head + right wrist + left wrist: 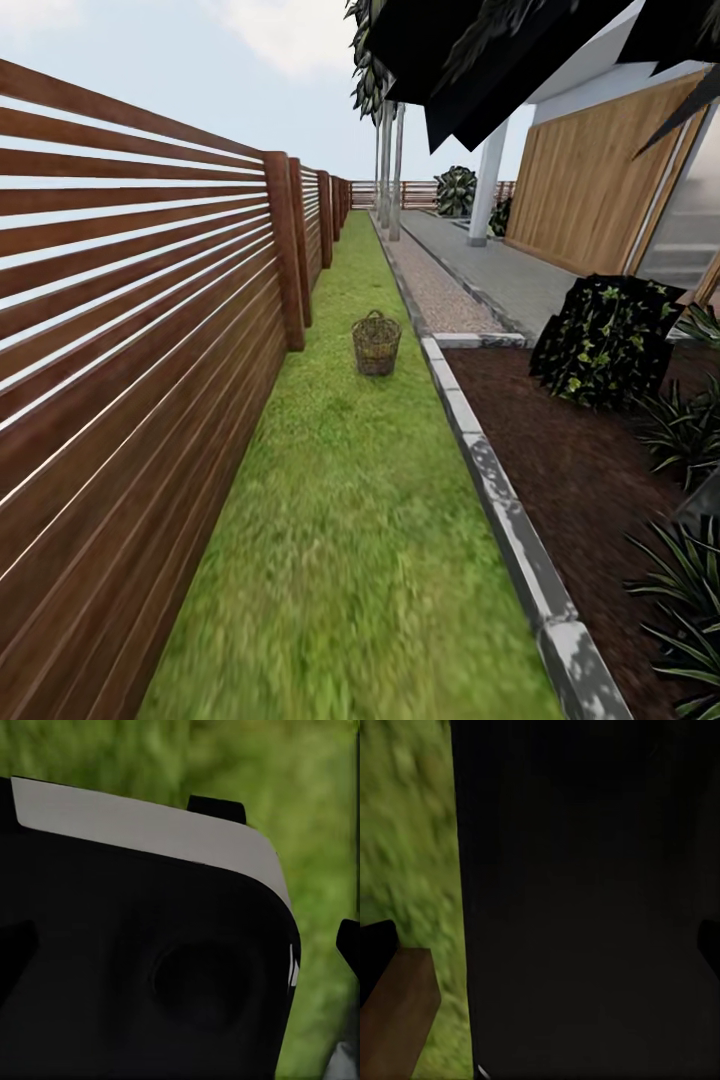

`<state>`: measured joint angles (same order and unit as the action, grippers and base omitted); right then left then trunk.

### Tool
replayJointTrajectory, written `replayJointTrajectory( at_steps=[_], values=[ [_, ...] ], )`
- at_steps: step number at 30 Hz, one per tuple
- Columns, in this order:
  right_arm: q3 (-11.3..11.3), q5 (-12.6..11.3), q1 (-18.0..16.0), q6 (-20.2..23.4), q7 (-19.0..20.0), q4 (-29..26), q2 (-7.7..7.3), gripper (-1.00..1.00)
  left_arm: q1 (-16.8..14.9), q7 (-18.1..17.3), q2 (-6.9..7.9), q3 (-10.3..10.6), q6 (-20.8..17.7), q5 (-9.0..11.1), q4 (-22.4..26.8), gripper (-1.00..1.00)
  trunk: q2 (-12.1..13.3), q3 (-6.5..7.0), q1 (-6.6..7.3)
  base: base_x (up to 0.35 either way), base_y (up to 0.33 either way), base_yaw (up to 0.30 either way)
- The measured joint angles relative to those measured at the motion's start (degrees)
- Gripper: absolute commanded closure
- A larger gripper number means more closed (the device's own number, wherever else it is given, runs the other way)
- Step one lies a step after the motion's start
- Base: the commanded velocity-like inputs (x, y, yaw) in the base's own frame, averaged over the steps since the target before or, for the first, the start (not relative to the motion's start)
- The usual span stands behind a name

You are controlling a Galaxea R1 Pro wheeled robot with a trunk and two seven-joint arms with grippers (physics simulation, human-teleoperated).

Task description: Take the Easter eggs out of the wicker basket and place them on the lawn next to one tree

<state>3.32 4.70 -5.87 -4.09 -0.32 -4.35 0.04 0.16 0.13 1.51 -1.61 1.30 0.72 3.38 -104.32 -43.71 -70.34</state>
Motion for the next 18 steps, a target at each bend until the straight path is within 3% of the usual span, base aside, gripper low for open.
replayJointTrajectory(
  at_steps=[18],
  values=[
    [-0.1,0.0,0.0,-0.3,0.0,0.0,0.04,-1.0,0.0,0.0,0.06,0.0,0.0,0.0,0.0,-1.0,0.0,-0.77,0.0,0.322,0.0,0.0]
  ],
)
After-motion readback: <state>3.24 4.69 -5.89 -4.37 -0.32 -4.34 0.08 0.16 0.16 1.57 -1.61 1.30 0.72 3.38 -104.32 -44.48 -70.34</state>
